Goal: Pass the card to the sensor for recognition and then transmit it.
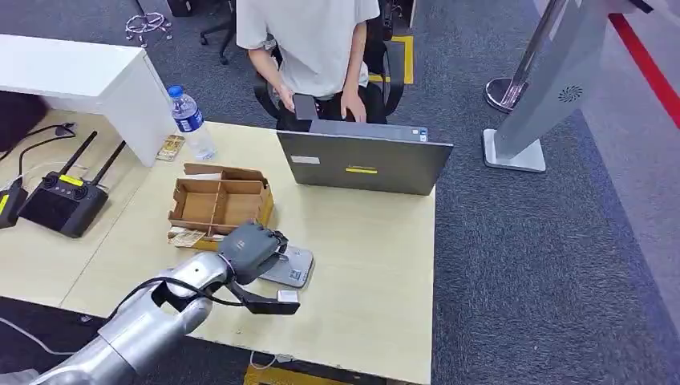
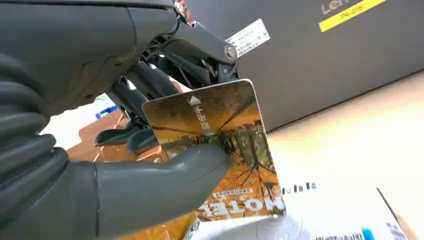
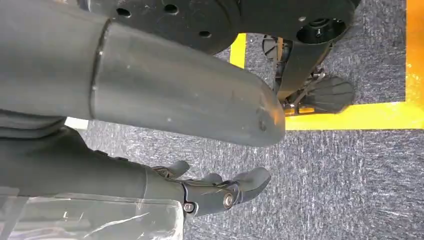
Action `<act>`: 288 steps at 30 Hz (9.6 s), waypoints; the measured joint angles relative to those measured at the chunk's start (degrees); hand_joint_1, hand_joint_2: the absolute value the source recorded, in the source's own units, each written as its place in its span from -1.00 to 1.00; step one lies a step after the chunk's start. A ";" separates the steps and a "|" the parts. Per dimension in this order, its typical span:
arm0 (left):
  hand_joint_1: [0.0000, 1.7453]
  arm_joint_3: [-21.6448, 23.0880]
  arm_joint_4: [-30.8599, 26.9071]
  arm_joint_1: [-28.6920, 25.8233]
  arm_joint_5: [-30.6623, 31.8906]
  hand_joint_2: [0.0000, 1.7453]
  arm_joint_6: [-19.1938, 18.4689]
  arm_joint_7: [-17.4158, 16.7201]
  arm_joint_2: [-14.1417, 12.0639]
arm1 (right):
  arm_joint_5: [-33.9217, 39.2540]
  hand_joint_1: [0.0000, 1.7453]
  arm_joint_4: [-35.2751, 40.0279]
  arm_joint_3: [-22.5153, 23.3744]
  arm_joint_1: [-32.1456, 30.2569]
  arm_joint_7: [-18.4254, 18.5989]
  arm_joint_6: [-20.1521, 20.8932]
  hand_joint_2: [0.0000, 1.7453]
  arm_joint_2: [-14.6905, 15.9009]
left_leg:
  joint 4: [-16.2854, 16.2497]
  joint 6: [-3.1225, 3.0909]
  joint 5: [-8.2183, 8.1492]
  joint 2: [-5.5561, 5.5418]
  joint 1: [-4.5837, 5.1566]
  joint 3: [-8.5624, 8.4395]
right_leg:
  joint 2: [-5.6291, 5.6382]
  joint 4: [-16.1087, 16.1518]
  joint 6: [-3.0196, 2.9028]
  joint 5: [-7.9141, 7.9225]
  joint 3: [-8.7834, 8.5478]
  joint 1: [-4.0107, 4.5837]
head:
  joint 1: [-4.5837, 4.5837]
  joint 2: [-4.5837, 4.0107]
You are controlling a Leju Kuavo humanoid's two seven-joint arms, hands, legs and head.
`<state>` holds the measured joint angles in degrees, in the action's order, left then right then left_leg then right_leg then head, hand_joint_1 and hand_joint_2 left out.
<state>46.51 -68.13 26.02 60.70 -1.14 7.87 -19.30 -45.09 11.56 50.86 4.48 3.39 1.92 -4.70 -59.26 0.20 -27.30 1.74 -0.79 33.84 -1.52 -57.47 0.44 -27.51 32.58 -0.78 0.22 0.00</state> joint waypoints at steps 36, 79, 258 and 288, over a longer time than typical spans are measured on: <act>1.00 -24.10 10.35 22.72 5.42 1.00 20.61 -6.43 4.39 | -6.21 -1.00 0.00 1.46 0.13 0.15 0.00 -1.00 -0.11 | -0.01 0.07 0.22 0.00 -0.05 0.02 | 0.02 -0.05 -0.01 0.17 0.05 0.04 | -0.02 0.00; -1.00 -27.02 -33.99 -21.16 1.88 1.00 11.58 3.87 -15.67 | -2.08 -1.00 0.13 8.72 -0.59 -2.21 -0.96 -1.00 -0.92 | 0.05 0.12 -0.09 0.32 -0.02 0.04 | 0.35 -0.01 -0.06 -0.11 0.14 0.01 | 0.02 0.00; -1.00 -29.09 -9.05 20.49 -0.09 1.00 16.61 -1.40 2.93 | -13.14 -1.00 0.11 9.60 0.91 0.17 1.01 -1.00 -1.20 | 0.00 0.04 0.46 -0.03 -0.01 0.41 | 0.03 -0.02 0.01 0.44 0.46 0.02 | -0.02 0.00; -1.00 -67.48 2.61 -3.37 -33.48 1.00 15.09 21.73 -19.65 | -10.58 -1.00 0.15 12.28 -0.46 -1.44 0.42 -1.00 -0.72 | 0.16 0.38 0.24 0.46 -0.25 0.52 | 0.56 -0.15 -0.32 0.12 0.67 0.13 | 0.07 0.00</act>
<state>-20.96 -65.52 22.65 27.22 13.95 29.60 -38.95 -55.67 11.71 63.14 4.02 1.95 2.34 -5.42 -59.09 0.58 -27.06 2.20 -1.04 34.36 -0.96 -57.62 0.12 -27.39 33.25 -0.65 0.29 0.00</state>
